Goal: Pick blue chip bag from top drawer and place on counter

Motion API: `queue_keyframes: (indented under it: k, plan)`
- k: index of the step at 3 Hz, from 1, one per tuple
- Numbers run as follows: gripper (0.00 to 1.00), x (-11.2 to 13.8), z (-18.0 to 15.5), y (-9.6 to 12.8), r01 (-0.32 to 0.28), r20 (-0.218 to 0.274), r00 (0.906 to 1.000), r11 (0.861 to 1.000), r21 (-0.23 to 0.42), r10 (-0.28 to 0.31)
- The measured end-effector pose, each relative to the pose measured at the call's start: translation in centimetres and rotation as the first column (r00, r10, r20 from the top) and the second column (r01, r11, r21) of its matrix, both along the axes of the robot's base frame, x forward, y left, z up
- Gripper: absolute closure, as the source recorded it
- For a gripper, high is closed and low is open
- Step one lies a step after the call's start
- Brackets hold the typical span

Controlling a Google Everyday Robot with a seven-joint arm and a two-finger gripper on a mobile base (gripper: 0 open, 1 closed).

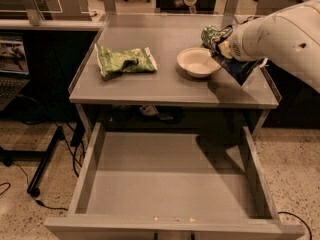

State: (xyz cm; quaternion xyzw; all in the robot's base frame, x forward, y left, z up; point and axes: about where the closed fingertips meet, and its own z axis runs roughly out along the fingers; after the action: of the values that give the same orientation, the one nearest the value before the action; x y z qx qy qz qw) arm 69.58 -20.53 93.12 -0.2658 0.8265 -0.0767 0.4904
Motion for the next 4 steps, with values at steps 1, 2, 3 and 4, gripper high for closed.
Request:
queue_keyframes:
  k: [1,2,3,4]
  plan:
    - [1.00,0.0,-1.0,-0.4,0.011,-0.020,0.9997,1.000,0.014,-0.010]
    - [1.00,-0.1,-2.0,-0.6,0.018,-0.046,0.9988,1.000,0.022,-0.017]
    - [0.81,-0.1,-2.0,-0.6,0.018,-0.046,0.9988,1.000,0.022,-0.017]
    - [0.58,-0.1,-2.0,-0.6,0.018,-0.046,0.9988,1.000,0.022,-0.017]
